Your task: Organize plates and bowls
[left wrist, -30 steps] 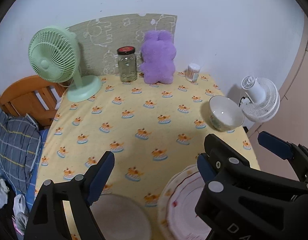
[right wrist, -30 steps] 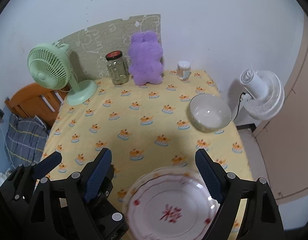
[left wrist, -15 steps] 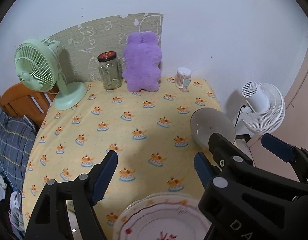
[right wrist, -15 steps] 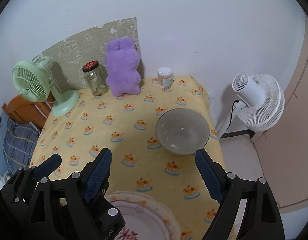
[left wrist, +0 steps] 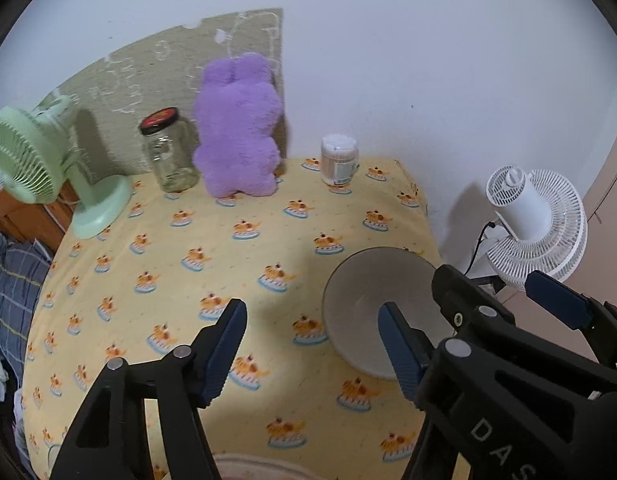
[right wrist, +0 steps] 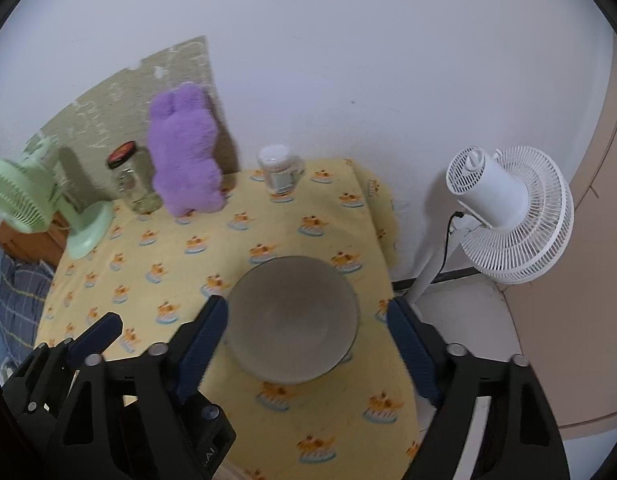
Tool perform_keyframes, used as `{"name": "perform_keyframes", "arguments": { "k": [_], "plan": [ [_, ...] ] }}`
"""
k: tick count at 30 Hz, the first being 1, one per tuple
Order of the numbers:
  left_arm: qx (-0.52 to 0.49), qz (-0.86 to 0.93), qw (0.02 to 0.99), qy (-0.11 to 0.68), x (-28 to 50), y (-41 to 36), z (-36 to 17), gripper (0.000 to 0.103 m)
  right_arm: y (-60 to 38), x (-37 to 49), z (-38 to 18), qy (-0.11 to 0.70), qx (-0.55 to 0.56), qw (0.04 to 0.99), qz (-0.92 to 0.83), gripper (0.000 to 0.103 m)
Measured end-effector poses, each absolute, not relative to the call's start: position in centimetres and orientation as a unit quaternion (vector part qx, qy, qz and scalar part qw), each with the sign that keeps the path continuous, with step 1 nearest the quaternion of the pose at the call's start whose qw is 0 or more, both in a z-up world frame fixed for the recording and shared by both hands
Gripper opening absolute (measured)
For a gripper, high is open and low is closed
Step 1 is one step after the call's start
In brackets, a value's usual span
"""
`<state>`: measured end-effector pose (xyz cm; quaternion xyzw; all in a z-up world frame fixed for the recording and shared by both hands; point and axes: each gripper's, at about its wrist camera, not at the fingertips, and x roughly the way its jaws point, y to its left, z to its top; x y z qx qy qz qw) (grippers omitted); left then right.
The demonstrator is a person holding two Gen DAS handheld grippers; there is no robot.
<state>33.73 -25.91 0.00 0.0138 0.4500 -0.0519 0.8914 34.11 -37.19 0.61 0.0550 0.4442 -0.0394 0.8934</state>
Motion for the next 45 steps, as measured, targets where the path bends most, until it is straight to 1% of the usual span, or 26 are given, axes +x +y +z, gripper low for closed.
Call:
{"name": "perform_keyframes", "arguments": {
  "k": [1,2,3,5,6,7,10,12,14,17,19,23,38,45],
  "plan": [
    [0.017,-0.053,0.89,0.452,34.3,-26.3,-0.4,0.066,-37.5,34.6,0.2,0.447,0.055,0.892,-0.041,0.077],
    [0.018,-0.054,0.888,0.455,34.8,-26.6,-0.9,0.062,-37.7,35.0,-0.2,0.45,0.055,0.89,-0.043,0.076],
    [0.018,-0.056,0.887,0.458,35.2,-26.9,-1.2,0.057,-38.0,35.5,-0.7,0.454,0.058,0.888,-0.043,0.072],
    [0.017,-0.057,0.882,0.467,36.0,-27.3,-2.3,0.052,-38.6,36.5,-1.8,0.464,0.06,0.883,-0.044,0.07],
    [0.017,-0.056,0.88,0.471,36.3,-27.4,-2.8,0.05,-38.7,36.9,-2.4,0.47,0.061,0.88,-0.045,0.067],
    [0.016,-0.055,0.878,0.476,36.6,-27.6,-3.3,0.05,-38.9,37.2,-3.0,0.475,0.062,0.877,-0.045,0.061],
    [0.014,-0.055,0.871,0.487,37.4,-27.9,-4.9,0.048,-39.3,37.8,-4.6,0.487,0.063,0.87,-0.047,0.055],
    [0.018,-0.055,0.868,0.493,37.8,-28.1,-5.8,0.041,-39.5,38.2,-5.6,0.494,0.065,0.866,-0.05,0.051],
    [0.02,-0.056,0.864,0.5,38.2,-28.3,-6.6,0.037,-39.8,38.6,-6.6,0.504,0.068,0.86,-0.051,0.046],
    [0.022,-0.055,0.859,0.508,38.6,-28.6,-7.3,0.027,-40.0,38.9,-7.5,0.512,0.066,0.855,-0.053,0.039],
    [0.03,-0.049,0.859,0.509,38.9,-28.8,-7.7,0.023,-40.0,39.3,-7.9,0.518,0.062,0.852,-0.049,0.028],
    [0.035,-0.046,0.859,0.509,39.1,-28.7,-7.8,0.019,-39.8,39.6,-8.2,0.519,0.058,0.852,-0.049,0.025],
    [0.035,-0.052,0.855,0.515,39.0,-28.4,-7.4,0.018,-39.8,39.4,-7.9,0.526,0.069,0.845,-0.06,0.025],
    [0.03,-0.055,0.858,0.509,37.5,-27.3,-5.9,0.019,-38.8,37.9,-6.1,0.515,0.064,0.853,-0.051,0.025]
  ]
}}
